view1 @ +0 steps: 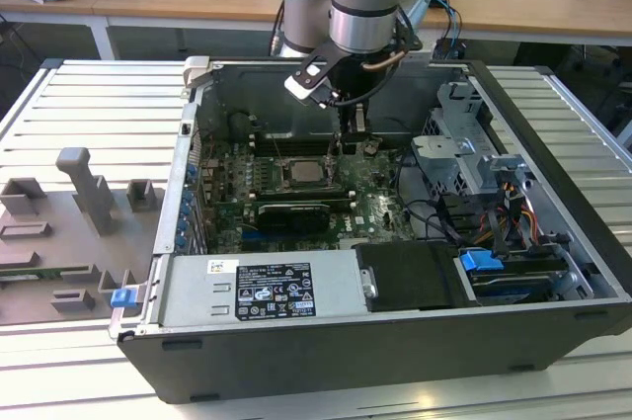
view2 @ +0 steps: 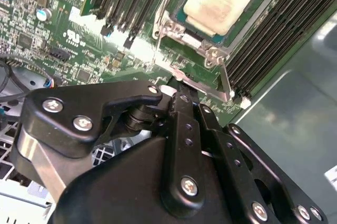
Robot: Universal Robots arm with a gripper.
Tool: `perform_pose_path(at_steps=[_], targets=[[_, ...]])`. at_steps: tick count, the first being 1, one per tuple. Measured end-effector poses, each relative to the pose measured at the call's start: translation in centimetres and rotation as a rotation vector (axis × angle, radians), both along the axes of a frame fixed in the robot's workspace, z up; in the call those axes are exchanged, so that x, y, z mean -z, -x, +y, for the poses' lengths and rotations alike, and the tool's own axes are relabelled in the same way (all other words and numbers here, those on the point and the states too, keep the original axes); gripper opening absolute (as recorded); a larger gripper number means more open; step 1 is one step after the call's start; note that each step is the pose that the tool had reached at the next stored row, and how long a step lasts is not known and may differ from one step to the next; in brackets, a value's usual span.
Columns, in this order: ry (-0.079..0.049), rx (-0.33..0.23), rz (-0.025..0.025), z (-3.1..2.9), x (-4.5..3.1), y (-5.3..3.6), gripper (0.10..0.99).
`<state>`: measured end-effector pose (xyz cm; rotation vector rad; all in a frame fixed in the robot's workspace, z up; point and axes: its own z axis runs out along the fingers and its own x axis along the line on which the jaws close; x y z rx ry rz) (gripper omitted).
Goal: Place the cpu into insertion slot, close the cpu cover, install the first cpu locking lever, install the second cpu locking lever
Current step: 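Close the cpu cover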
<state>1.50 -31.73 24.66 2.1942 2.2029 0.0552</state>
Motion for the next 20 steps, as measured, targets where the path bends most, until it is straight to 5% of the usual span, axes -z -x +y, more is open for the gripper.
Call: perform_pose_path(at_steps=[5,15,20], targets=[[0.000,0.000,-0.0001,0.00,0.15,1.51,0.106],[0.000,0.000,-0.0001,0.01,0.85,2.79,0.106],[-0.001,0.000,0.0001,-0.01,2.19,3.90,0.106]])
